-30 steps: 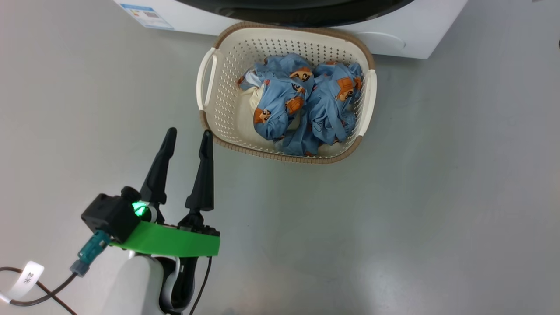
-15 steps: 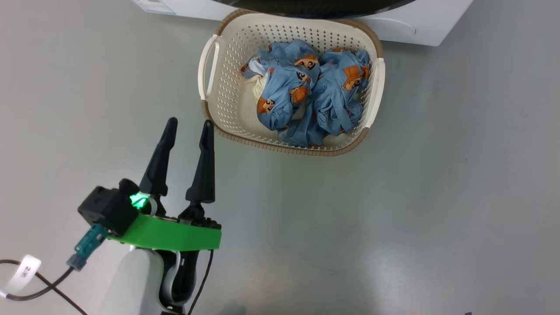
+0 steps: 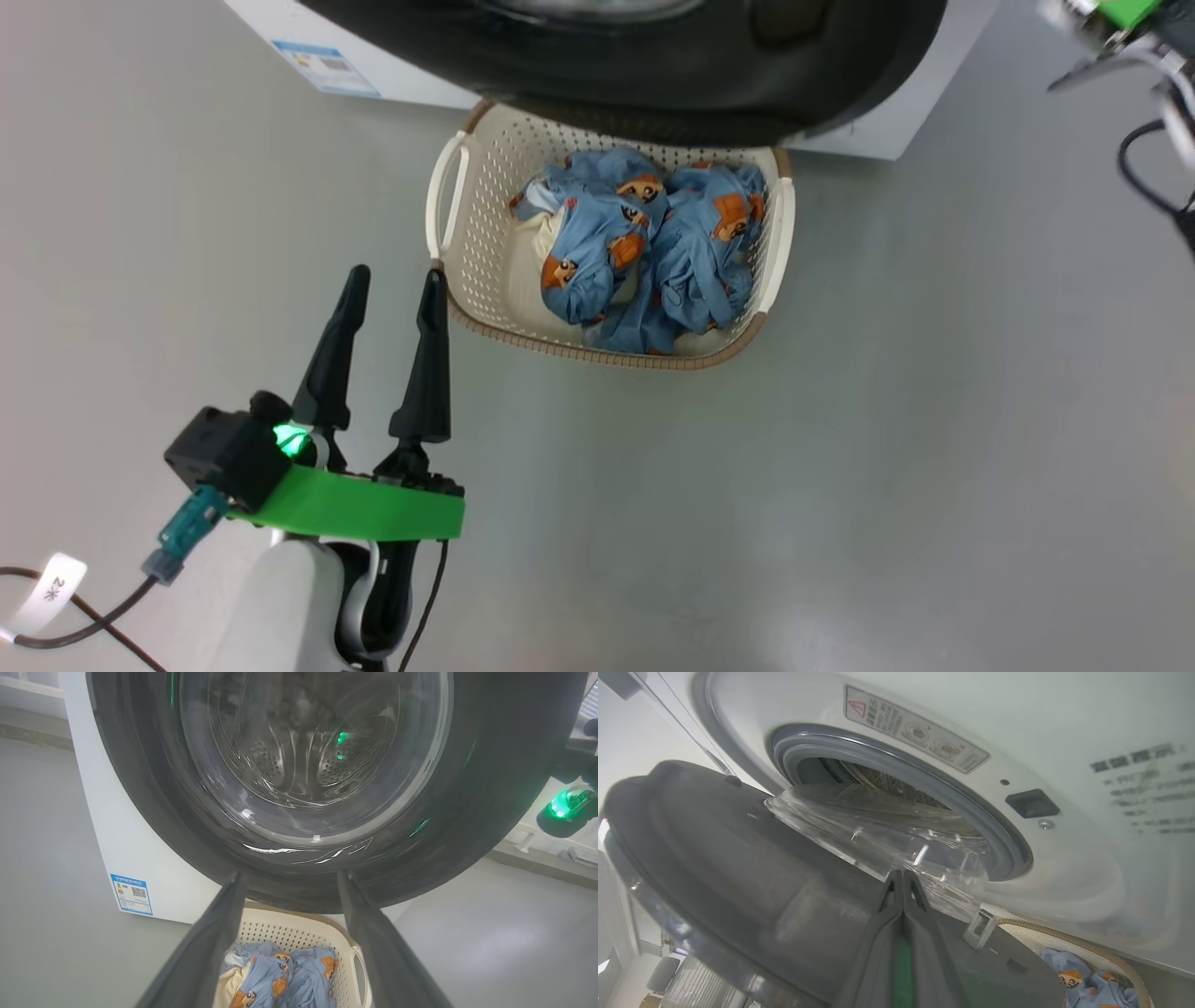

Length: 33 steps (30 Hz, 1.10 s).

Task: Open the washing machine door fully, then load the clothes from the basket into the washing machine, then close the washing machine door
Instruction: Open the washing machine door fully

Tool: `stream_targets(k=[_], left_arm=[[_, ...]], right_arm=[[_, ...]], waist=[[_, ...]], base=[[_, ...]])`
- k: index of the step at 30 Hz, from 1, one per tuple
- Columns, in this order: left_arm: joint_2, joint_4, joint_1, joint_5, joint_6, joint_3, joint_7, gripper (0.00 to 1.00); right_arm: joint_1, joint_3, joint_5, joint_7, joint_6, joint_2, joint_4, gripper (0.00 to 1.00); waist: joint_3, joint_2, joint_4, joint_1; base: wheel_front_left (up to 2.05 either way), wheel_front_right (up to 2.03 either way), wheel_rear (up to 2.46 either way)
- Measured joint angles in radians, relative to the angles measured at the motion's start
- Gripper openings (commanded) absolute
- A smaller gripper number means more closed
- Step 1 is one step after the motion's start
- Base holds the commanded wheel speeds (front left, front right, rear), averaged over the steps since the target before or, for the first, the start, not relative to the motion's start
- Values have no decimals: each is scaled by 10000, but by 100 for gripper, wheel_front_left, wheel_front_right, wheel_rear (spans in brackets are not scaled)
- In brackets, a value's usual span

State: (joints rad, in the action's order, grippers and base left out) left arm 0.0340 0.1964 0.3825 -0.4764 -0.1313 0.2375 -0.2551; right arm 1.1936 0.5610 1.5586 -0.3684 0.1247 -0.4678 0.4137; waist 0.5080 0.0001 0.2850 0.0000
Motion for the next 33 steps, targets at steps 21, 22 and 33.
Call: stream_targets(k=[21,22,33], left_arm=[[13,326,-1236,483,0,-284,0,100],[13,328,-1255,483,0,-288,0,100],[19,407,-1678,573,0,-347,0,100]], right_arm=[[-2254,711,176,-366,0,846,-464,0],[-2331,752,174,-382,-2,871,-504,0],[-3282,1151,173,-732,0,1197,-936,0]], waist=[[-1842,0,-221,0],[-1912,0,-224,0],[-2648,0,-150,0]], base=[[0,0,0],[0,0,0],[0,0,0]])
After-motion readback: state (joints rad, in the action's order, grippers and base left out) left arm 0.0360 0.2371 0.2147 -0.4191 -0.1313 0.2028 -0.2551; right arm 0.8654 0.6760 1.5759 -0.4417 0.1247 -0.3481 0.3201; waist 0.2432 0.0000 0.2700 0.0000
